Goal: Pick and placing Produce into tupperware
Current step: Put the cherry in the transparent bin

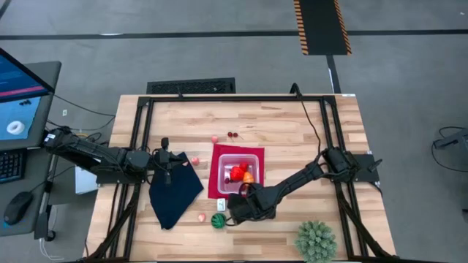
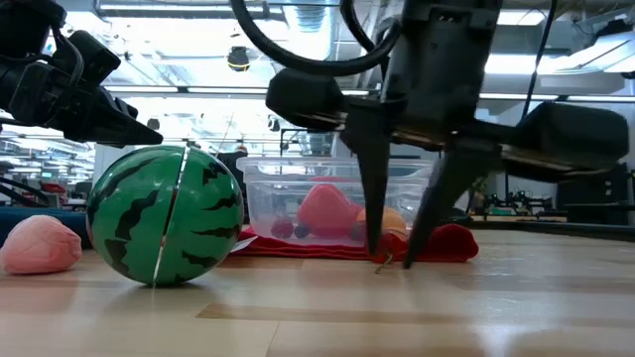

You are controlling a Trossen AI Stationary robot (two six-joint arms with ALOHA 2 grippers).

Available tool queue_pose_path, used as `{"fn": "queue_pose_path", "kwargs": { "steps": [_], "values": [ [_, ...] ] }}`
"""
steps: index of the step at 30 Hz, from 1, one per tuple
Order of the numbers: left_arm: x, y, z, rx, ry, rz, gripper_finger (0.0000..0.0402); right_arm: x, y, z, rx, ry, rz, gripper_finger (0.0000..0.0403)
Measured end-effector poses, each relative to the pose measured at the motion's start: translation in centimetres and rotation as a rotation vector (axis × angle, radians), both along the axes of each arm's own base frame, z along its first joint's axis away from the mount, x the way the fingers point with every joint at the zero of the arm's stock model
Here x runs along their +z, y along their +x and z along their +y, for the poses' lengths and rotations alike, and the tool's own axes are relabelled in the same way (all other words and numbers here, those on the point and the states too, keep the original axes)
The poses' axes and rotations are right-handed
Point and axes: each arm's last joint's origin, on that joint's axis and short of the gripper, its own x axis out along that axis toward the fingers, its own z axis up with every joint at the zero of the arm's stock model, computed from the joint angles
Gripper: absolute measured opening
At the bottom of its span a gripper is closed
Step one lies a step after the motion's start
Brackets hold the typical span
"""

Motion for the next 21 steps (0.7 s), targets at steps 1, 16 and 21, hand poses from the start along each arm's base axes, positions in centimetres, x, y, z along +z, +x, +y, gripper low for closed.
{"fn": "queue_pose_path", "kwargs": {
  "steps": [1,16,21],
  "values": [
    [0.01,0.00,0.00,0.000,0.000,-0.001,0.0000,0.01,0.03,-0.02,-0.002,-0.007,-0.006,0.0110],
    [0.01,0.00,0.00,0.000,0.000,0.000,0.0000,-0.01,0.27,-0.15,-0.002,0.028,-0.006,0.0044],
    [0.01,0.00,0.00,0.000,0.000,0.000,0.0000,0.02,0.30,0.10,0.004,0.036,-0.018,0.0011]
  ]
}}
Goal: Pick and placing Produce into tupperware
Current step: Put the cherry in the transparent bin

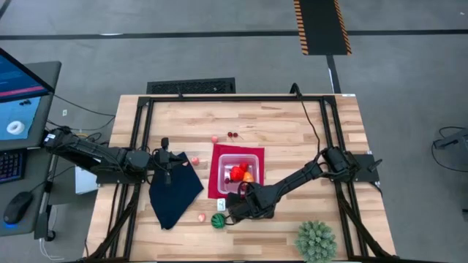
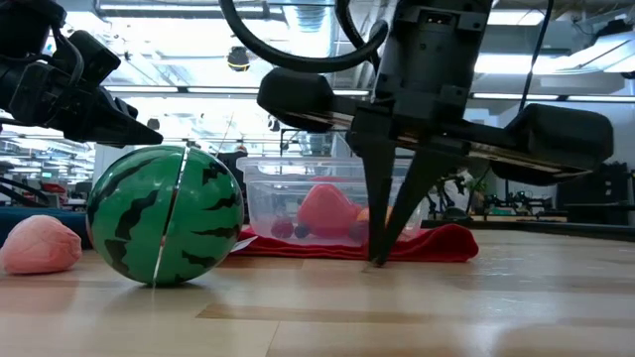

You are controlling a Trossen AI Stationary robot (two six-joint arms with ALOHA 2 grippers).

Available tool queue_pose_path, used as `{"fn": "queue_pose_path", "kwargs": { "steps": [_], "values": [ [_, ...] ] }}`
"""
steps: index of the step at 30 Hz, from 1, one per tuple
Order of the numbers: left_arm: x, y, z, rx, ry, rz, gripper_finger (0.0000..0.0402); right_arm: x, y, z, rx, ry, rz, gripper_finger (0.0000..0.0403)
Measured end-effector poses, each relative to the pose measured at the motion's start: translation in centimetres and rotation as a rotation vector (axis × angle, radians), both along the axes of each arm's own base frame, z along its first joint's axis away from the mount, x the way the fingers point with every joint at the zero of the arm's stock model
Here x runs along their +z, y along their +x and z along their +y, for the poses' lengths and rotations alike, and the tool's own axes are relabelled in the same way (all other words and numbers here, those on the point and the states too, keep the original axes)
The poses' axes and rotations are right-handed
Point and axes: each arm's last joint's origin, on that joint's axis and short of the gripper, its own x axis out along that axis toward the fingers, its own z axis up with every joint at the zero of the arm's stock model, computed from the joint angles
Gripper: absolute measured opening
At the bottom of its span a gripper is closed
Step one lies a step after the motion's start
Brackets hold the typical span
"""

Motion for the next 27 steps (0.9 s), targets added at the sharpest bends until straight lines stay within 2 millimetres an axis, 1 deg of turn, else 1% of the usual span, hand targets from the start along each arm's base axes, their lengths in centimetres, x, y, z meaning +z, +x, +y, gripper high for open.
{"fn": "queue_pose_path", "kwargs": {
  "steps": [2,7,9,13,20,25,27],
  "values": [
    [0.0,0.0,0.0,0.000,0.000,0.000,0.0000,0.0,0.0,0.0,-0.002,-0.009,-0.005,0.0014],
    [0.0,0.0,0.0,0.000,0.000,0.000,0.0000,0.0,0.0,0.0,-0.003,-0.019,-0.009,0.0036],
    [0.0,0.0,0.0,0.000,0.000,0.000,0.0000,0.0,0.0,0.2,-0.001,-0.015,-0.018,0.0033],
    [0.0,0.0,0.0,0.000,0.000,0.000,0.0000,0.1,-0.1,0.9,0.016,-0.007,-0.039,0.0011],
    [0.0,0.0,0.0,0.000,0.000,0.000,0.0000,0.1,-0.6,2.0,-0.044,0.016,-0.049,0.0032],
    [0.0,0.0,0.0,0.000,0.000,0.000,0.0000,0.2,-0.9,2.7,-0.047,-0.002,-0.071,0.0011],
    [0.0,0.0,0.0,0.000,-0.001,0.000,0.0000,0.2,-0.8,2.7,-0.050,-0.016,-0.086,0.0012]
  ]
}}
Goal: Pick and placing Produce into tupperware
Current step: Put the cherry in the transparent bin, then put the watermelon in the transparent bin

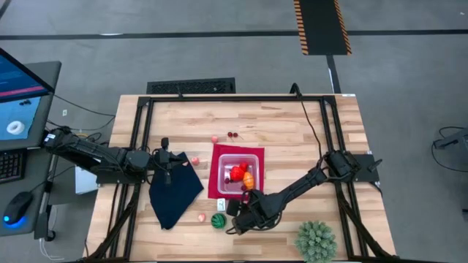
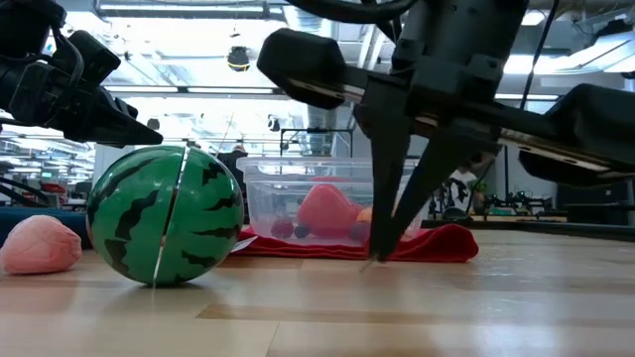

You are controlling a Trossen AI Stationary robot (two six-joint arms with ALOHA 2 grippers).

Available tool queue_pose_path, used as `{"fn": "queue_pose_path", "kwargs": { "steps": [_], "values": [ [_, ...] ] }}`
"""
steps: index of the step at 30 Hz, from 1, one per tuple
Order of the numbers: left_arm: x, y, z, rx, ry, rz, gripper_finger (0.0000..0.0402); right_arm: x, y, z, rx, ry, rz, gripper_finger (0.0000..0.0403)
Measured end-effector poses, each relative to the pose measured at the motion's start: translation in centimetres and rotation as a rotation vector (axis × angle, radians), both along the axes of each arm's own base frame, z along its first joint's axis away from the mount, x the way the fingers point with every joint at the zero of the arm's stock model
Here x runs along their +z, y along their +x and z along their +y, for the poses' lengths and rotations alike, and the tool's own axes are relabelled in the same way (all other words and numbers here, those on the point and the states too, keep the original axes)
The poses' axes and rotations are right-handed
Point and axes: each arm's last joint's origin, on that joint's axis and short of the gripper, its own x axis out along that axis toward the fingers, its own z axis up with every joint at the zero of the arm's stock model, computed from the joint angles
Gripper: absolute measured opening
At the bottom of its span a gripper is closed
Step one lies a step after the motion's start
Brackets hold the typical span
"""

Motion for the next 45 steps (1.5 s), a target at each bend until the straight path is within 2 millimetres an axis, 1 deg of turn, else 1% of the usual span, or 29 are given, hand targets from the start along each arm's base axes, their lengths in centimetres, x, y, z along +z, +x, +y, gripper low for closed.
{"fn": "queue_pose_path", "kwargs": {
  "steps": [4,6,11,13,16,19,21,24,26,32,36,38,41,43,45],
  "values": [
    [0.0,0.0,0.0,0.000,0.000,0.000,0.0000,1.0,0.1,0.2,-0.001,-0.022,-0.001,0.0030],
    [0.0,0.0,0.0,0.000,0.000,0.000,0.0000,1.8,0.2,0.5,0.004,-0.026,0.001,0.0033],
    [0.0,0.0,0.0,0.000,0.000,0.000,0.0000,3.1,0.1,1.5,0.034,-0.028,-0.012,0.0011],
    [0.0,0.0,0.0,0.000,0.001,0.000,0.0000,3.6,0.0,1.8,0.048,-0.058,-0.023,0.0011],
    [0.0,0.0,0.0,0.000,0.000,0.001,0.0000,4.7,-0.2,2.1,0.044,-0.124,-0.029,0.0026],
    [0.0,0.0,0.0,0.000,0.001,0.001,0.0000,5.6,-0.4,1.7,0.038,-0.170,0.006,0.0039],
    [0.0,0.0,0.0,0.000,0.000,0.000,0.0000,6.0,-0.4,1.0,0.025,-0.204,0.037,0.0035],
    [0.0,0.0,0.0,0.000,0.000,0.000,0.0000,6.5,-0.1,-0.6,-0.004,-0.231,0.087,0.0015],
    [0.0,0.0,0.0,0.000,0.000,0.001,0.0000,6.9,0.2,-1.5,-0.004,-0.250,0.113,0.0010],
    [0.0,0.0,0.0,0.000,0.000,0.000,0.0000,8.3,1.1,-4.0,0.021,-0.278,0.161,0.0042],
    [0.0,0.0,0.0,0.000,0.000,0.000,0.0000,8.5,1.7,-6.1,-0.017,-0.294,0.181,0.0038],
    [0.0,0.0,0.0,0.000,0.001,0.001,0.0000,8.5,2.1,-7.2,0.000,-0.298,0.202,0.0026],
    [0.0,0.0,0.0,0.000,0.000,0.000,0.0000,8.4,2.8,-8.7,0.056,-0.254,0.221,0.0011],
    [0.0,0.0,0.0,0.000,0.000,0.000,0.0000,8.4,3.1,-9.2,0.099,-0.224,0.226,0.0012],
    [0.0,0.0,0.0,0.000,0.000,0.000,0.0000,8.4,3.2,-9.3,0.126,-0.214,0.219,0.0024]
  ]
}}
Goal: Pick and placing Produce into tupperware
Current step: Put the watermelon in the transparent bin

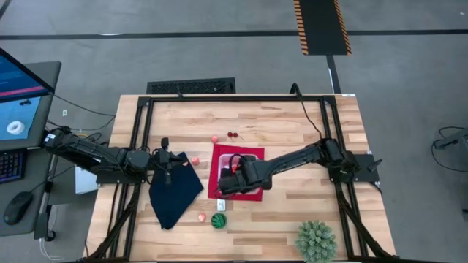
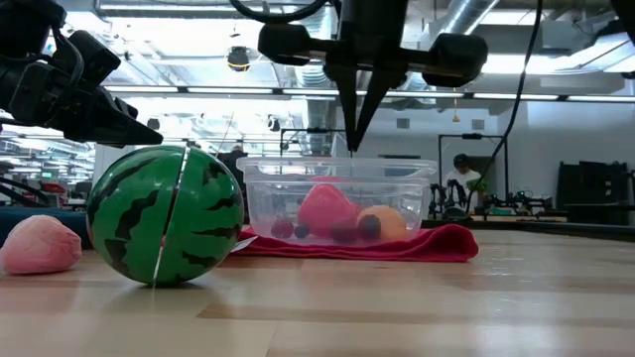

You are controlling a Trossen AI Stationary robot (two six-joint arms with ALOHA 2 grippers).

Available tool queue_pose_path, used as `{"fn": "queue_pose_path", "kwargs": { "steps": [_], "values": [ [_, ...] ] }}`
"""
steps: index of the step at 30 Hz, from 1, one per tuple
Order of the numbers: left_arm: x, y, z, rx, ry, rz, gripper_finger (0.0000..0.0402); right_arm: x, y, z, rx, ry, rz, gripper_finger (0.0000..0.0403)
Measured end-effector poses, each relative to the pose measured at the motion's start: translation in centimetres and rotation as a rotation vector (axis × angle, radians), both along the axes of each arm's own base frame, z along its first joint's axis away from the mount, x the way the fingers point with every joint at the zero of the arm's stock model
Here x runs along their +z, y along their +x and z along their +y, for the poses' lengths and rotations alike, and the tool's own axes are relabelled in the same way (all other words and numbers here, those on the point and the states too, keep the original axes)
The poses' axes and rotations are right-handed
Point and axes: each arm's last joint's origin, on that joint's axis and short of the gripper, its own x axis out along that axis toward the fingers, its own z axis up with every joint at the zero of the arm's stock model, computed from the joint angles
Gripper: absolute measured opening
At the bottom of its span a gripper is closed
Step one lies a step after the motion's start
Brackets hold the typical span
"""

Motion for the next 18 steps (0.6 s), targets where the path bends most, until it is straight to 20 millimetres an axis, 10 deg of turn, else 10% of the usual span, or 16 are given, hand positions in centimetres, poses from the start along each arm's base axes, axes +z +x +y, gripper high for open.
{"fn": "queue_pose_path", "kwargs": {
  "steps": [18],
  "values": [
    [0.0,0.0,0.0,0.000,0.000,0.000,0.0000,0.3,-1.9,8.0,0.190,0.041,-0.111,0.0211]
  ]
}}
